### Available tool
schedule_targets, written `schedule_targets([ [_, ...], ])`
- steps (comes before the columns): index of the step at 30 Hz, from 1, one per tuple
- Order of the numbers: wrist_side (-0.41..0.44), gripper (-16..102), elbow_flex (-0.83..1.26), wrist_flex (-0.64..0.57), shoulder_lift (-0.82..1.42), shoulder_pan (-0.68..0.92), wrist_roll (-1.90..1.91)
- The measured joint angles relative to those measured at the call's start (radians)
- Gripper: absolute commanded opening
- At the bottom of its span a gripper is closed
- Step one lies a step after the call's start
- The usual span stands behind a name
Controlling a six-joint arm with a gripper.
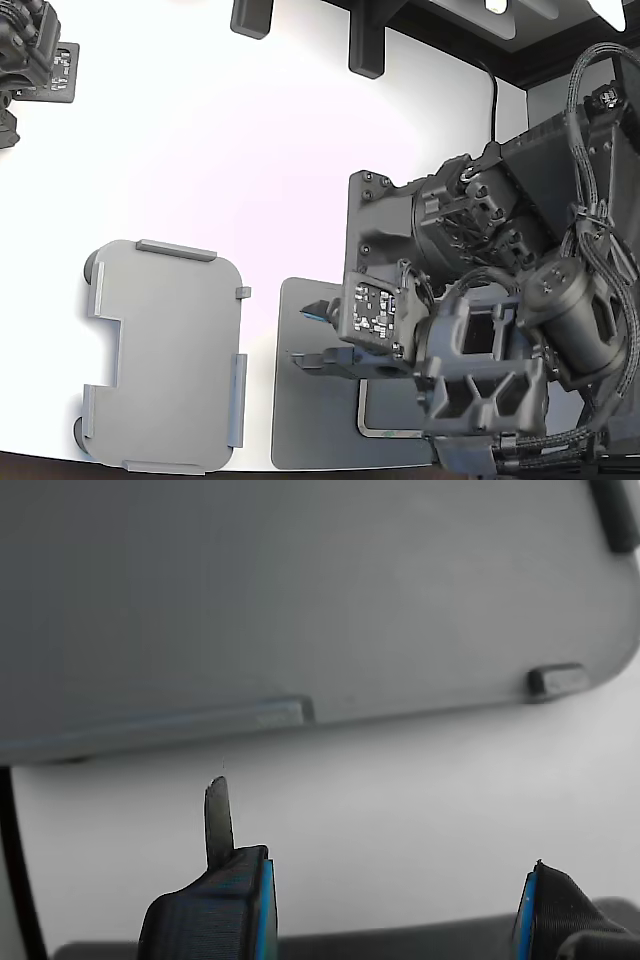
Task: Move top rectangular frame to the holder.
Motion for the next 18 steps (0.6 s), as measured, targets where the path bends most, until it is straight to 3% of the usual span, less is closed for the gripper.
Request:
schedule_targets([
  [7,-0.032,93,-0.005,0.112,0.005,0.181,0.181],
  [8,-0.034,100,0.020,0.107,0.021,0.199,0.187],
  [18,-0.161,100,0.156,0.043,0.011,0.334,0.331],
])
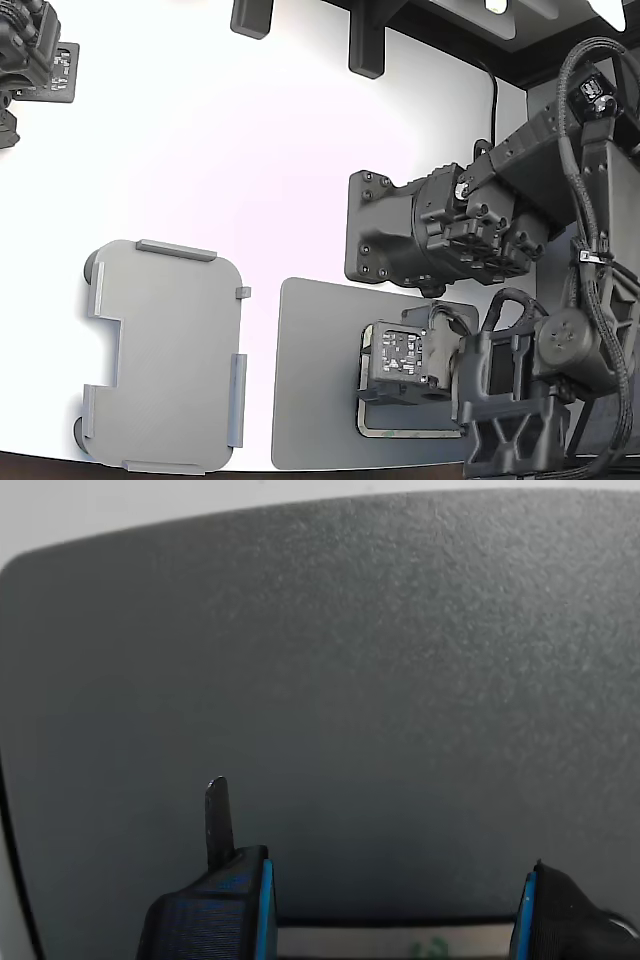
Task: Move top rectangular frame to the holder.
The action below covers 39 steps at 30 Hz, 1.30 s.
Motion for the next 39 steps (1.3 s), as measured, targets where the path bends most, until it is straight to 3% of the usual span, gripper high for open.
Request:
schedule_targets([
  [12,-0.120,99,0.025,0.141,0.043,0.129,0.098],
  [17,-0.175,99,0.089,0.146,0.118,0.167,0.121],
  [39,-0.161,87,0.256,0.040,0.144,0.229,0.219],
])
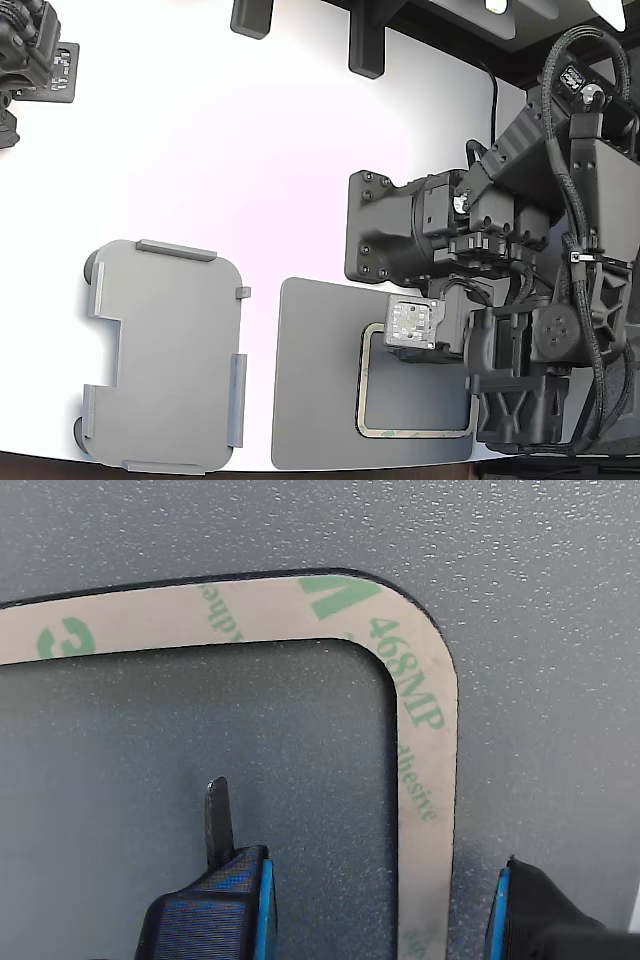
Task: Move top rectangular frame to the holder.
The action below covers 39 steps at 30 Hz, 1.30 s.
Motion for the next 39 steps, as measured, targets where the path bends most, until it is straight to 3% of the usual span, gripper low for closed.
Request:
schedule_targets([
  [24,-0.023,85,0.034,-0.008,0.006,0.017,0.029],
  [39,-0.012,60,0.043,-0.026,-0.020,0.017,0.023],
])
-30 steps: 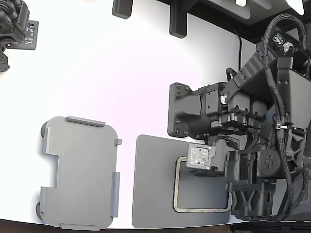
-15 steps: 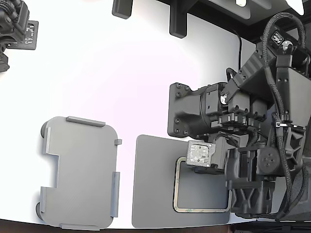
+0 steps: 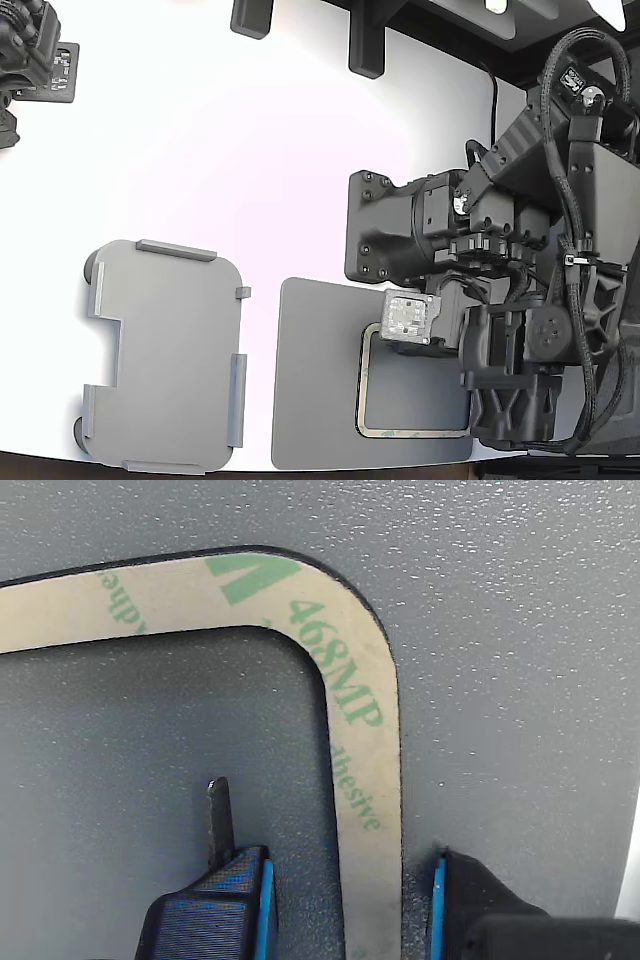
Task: Move top rectangular frame to the holder.
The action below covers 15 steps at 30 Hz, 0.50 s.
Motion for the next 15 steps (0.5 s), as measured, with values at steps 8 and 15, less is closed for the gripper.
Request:
schedule_targets([
  [8,0.000,41,-0.003,-0.003,-0.005,0.000,-0.002],
  [15,-0.006,20,0.008,0.000,0.008,0.000,-0.003],
])
